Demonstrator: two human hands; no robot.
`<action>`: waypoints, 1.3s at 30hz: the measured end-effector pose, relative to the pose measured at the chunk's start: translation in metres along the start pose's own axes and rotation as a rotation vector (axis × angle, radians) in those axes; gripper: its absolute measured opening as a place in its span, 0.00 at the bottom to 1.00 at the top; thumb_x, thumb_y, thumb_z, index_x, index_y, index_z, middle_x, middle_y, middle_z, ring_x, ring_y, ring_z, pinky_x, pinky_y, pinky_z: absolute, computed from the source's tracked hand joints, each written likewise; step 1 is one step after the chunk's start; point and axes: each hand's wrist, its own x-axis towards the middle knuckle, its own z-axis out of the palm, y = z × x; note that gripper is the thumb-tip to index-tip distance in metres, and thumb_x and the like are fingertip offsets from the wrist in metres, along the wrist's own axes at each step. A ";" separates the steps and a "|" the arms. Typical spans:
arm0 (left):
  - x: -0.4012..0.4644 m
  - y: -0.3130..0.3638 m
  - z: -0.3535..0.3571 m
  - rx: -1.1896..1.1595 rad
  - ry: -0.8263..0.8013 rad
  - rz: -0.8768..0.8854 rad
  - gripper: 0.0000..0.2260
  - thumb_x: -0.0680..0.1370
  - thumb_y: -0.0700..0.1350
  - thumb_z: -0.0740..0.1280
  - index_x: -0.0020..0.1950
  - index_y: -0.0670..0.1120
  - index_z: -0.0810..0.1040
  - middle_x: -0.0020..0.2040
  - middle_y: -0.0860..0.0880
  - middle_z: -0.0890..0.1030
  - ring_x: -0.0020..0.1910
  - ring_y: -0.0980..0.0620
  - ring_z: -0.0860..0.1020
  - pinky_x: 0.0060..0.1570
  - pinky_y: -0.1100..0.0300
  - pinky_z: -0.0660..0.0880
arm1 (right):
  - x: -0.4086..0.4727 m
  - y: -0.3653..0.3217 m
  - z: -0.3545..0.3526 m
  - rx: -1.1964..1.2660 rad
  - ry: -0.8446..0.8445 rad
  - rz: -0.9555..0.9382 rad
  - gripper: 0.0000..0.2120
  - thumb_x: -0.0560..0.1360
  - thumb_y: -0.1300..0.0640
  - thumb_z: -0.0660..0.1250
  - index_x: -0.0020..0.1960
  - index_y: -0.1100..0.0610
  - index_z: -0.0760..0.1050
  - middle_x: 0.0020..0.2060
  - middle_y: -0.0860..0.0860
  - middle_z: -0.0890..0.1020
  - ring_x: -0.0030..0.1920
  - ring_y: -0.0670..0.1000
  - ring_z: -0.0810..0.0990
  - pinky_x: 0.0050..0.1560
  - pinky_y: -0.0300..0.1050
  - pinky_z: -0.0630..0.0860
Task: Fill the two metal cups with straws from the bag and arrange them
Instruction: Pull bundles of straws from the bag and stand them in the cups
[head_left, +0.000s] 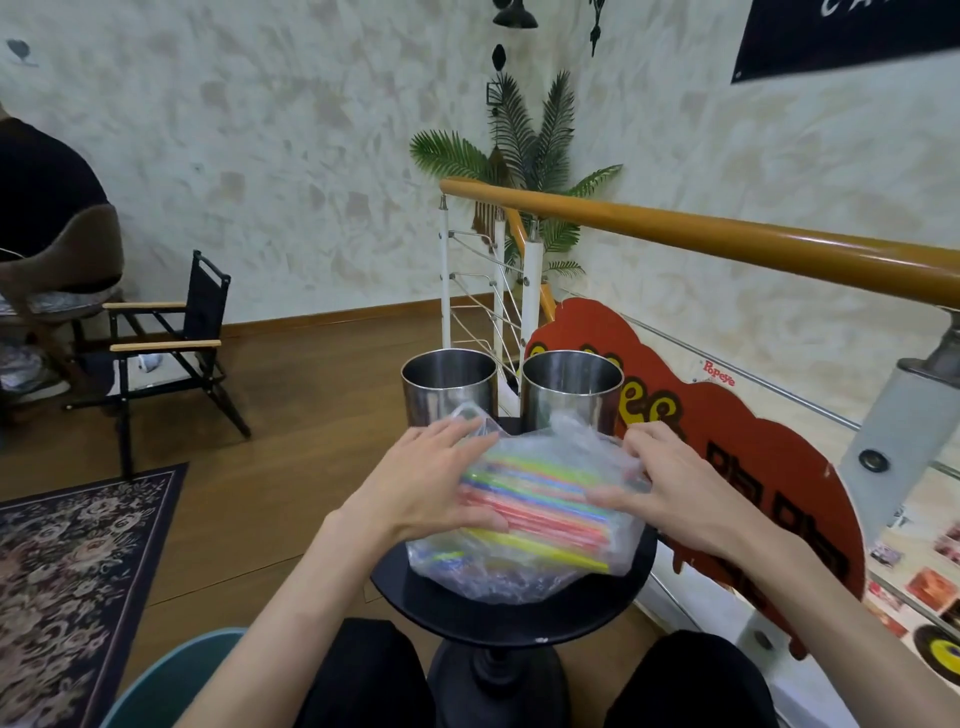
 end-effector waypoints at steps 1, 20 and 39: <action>-0.001 0.000 0.001 -0.014 -0.029 -0.031 0.47 0.68 0.77 0.63 0.81 0.55 0.58 0.81 0.53 0.59 0.79 0.51 0.57 0.75 0.50 0.58 | 0.001 0.002 -0.001 -0.028 0.002 0.008 0.19 0.75 0.37 0.69 0.42 0.48 0.64 0.49 0.40 0.68 0.46 0.42 0.71 0.42 0.42 0.68; 0.031 0.018 0.005 -0.188 0.099 0.058 0.59 0.65 0.72 0.71 0.81 0.57 0.35 0.75 0.48 0.70 0.71 0.47 0.70 0.70 0.44 0.67 | 0.032 -0.035 -0.026 0.185 0.301 -0.319 0.24 0.77 0.71 0.60 0.67 0.49 0.70 0.45 0.41 0.77 0.45 0.38 0.77 0.43 0.34 0.70; 0.028 0.010 -0.026 -0.517 0.352 -0.089 0.25 0.72 0.69 0.70 0.58 0.53 0.75 0.52 0.57 0.76 0.51 0.56 0.76 0.51 0.55 0.75 | 0.035 -0.015 -0.003 0.513 0.115 -0.161 0.29 0.73 0.40 0.72 0.70 0.45 0.69 0.55 0.44 0.83 0.55 0.46 0.83 0.59 0.59 0.79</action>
